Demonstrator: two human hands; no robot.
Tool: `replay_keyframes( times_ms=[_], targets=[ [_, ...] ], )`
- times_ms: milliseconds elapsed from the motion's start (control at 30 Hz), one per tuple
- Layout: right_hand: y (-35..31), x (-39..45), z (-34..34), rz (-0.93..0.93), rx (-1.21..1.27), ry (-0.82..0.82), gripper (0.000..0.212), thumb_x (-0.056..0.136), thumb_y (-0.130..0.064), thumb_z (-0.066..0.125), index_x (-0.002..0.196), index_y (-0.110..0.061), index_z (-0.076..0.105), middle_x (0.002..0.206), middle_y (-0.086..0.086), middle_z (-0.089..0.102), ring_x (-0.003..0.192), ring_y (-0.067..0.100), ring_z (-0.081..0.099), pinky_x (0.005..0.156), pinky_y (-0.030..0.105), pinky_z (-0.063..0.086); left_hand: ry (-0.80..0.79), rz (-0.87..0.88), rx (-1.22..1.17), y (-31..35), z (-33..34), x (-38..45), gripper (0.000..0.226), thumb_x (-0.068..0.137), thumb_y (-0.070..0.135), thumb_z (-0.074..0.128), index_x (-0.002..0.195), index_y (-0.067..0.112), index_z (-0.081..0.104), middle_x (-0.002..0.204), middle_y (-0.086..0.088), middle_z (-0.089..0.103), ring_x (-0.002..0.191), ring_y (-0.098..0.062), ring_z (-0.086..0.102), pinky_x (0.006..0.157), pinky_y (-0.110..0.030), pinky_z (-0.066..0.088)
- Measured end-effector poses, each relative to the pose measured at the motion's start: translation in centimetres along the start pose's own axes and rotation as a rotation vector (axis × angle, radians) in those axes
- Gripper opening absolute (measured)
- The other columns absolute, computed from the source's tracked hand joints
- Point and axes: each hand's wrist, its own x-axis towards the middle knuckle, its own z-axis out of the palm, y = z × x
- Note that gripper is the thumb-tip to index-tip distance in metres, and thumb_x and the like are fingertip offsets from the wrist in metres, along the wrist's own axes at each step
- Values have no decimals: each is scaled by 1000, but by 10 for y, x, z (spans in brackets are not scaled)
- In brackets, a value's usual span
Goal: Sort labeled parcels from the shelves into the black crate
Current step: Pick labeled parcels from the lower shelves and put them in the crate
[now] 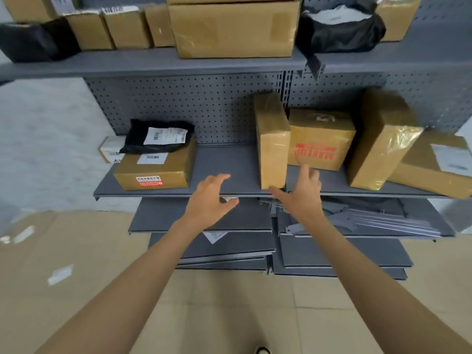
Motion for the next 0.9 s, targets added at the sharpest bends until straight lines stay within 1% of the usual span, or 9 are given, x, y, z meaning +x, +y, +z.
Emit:
replay_keyframes(
  times_ms=[133, 267, 400, 500, 567, 633, 700, 800, 900],
  targets=[
    [-16, 56, 22, 48, -1, 14, 99, 72, -36, 76, 147, -24, 12, 146, 21, 18, 130, 42, 24, 101, 52, 32, 14, -67, -51, -16, 0, 23, 63, 83, 37, 65, 138, 25, 37, 133, -5, 46, 126, -21, 40, 98, -35, 39],
    [-32, 107, 47, 87, -43, 33, 105, 68, -40, 79, 146, -26, 11, 151, 21, 5, 136, 44, 14, 103, 57, 30, 16, -95, -84, -34, 0, 47, 65, 82, 37, 66, 139, 25, 36, 134, -6, 45, 126, -22, 40, 100, -35, 38],
    [-37, 144, 66, 119, -109, 47, 106, 65, -43, 80, 145, -31, 12, 154, 18, -2, 136, 46, 12, 98, 61, 35, 6, -103, -126, -53, 0, 75, 66, 82, 36, 66, 139, 23, 36, 136, -7, 44, 127, -22, 40, 100, -34, 37],
    [-38, 160, 77, 160, -130, 65, 101, 67, -40, 79, 144, -31, 15, 154, 18, -2, 134, 48, 16, 95, 58, 38, -11, -112, -188, -69, 1, 95, 65, 82, 37, 66, 138, 25, 37, 136, -5, 43, 128, -20, 39, 102, -34, 35],
    [-37, 166, 81, 185, -140, 120, 89, 72, -33, 76, 141, -25, 22, 150, 20, 7, 128, 50, 25, 92, 55, 41, -36, -111, -205, -78, 1, 108, 64, 82, 38, 66, 137, 27, 36, 135, -4, 43, 128, -20, 39, 104, -35, 36],
    [-36, 168, 81, 187, -127, 189, 77, 73, -28, 74, 136, -19, 30, 143, 21, 18, 120, 49, 33, 87, 52, 43, -59, -106, -217, -86, 1, 122, 64, 81, 39, 65, 137, 28, 36, 134, -3, 44, 127, -19, 40, 101, -33, 36],
    [-29, 167, 78, 160, -34, 227, 76, 71, -25, 75, 134, -18, 34, 138, 21, 23, 119, 44, 34, 88, 47, 42, -73, -107, -244, -94, 1, 136, 64, 81, 41, 66, 137, 29, 36, 135, -2, 43, 127, -18, 40, 97, -28, 34],
    [-16, 162, 71, 203, 333, 214, 77, 70, -23, 77, 135, -28, 36, 134, 14, 27, 115, 32, 40, 91, 38, 44, -95, -160, -349, -105, 1, 158, 69, 78, 43, 68, 137, 30, 35, 139, -1, 41, 127, -17, 41, 97, -30, 35],
    [-7, 153, 65, 377, 826, 59, 70, 71, -21, 77, 130, -34, 40, 132, 9, 43, 108, 23, 55, 82, 45, 56, -104, -257, -474, -111, 2, 177, 80, 73, 49, 71, 139, 30, 31, 141, 0, 38, 128, -18, 40, 96, -30, 36]
  ],
)
